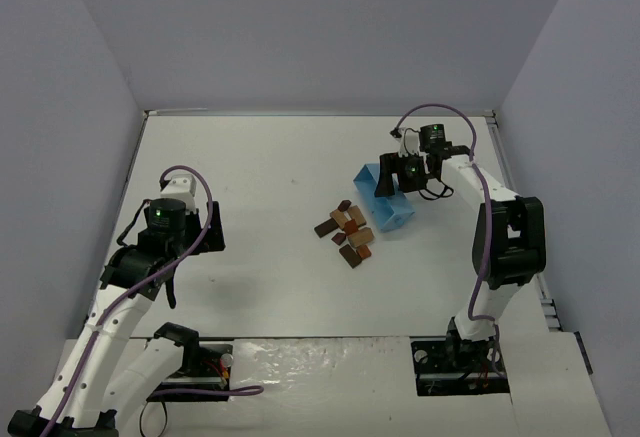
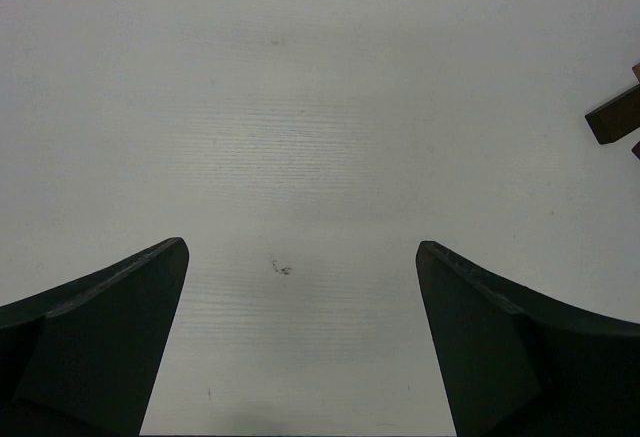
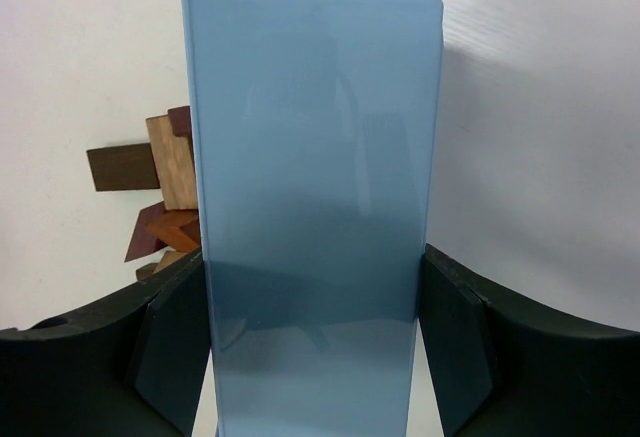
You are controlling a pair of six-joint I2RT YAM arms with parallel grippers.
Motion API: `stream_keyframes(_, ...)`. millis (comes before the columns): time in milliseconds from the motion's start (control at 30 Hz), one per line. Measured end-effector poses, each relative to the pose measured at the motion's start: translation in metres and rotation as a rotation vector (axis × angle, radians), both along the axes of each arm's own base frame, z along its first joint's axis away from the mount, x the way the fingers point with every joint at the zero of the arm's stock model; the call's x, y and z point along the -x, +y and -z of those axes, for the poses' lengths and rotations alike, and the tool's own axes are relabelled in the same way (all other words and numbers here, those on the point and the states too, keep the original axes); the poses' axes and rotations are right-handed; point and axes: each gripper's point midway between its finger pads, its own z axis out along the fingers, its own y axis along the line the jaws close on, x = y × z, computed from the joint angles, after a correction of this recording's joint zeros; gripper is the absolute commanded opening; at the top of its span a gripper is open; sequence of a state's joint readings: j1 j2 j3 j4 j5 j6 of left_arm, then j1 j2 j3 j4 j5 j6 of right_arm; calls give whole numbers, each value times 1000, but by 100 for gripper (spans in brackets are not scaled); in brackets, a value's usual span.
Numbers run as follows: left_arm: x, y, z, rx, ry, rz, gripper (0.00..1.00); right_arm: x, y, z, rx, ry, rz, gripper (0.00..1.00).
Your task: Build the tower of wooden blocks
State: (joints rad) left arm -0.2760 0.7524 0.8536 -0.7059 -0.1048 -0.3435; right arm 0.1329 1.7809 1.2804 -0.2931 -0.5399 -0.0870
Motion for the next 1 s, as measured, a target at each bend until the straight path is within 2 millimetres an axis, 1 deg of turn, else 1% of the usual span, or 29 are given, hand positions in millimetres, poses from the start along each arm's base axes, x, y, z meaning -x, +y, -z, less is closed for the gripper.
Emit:
stream_keyframes(33,0,0,0,1,0,1,97,0,4,4,-20,14,-15,11)
stream_keyframes(133,0,0,-1,1,-3,1,97,0,12,15,-65,55,-42,34)
stream_keyframes(200,0,0,-1,1,-4,1,97,-1,11,21,-84,77,-42,49)
stream_keyframes(300,0,0,-1,1,-4,2,97,-7,6,21,-95,77,-26,70)
stream_keyframes(433,0,0,-1,0,-4,2,97,-14,-6,21,-59,61,7,96)
stream_keyframes(467,0,0,-1,-1,-4,3,97,-17,-9,22,-41,54,18,99)
stream_keyframes(600,0,1,-1,-8,-3,7,97,-27,-25,20,43,20,68,100)
stream_keyframes(667,0,1,0,-12,-1,10,97,-32,-34,15,90,-6,96,100)
stream_keyframes(767,0,1,0,-14,1,11,97,-37,-46,8,149,-40,131,100)
stream_keyframes(867,0,-1,1,-17,4,18,97,-39,-58,6,201,-56,168,99)
stream_keyframes(1000,0,-2,2,-18,6,24,97,-42,-72,3,266,-73,209,95)
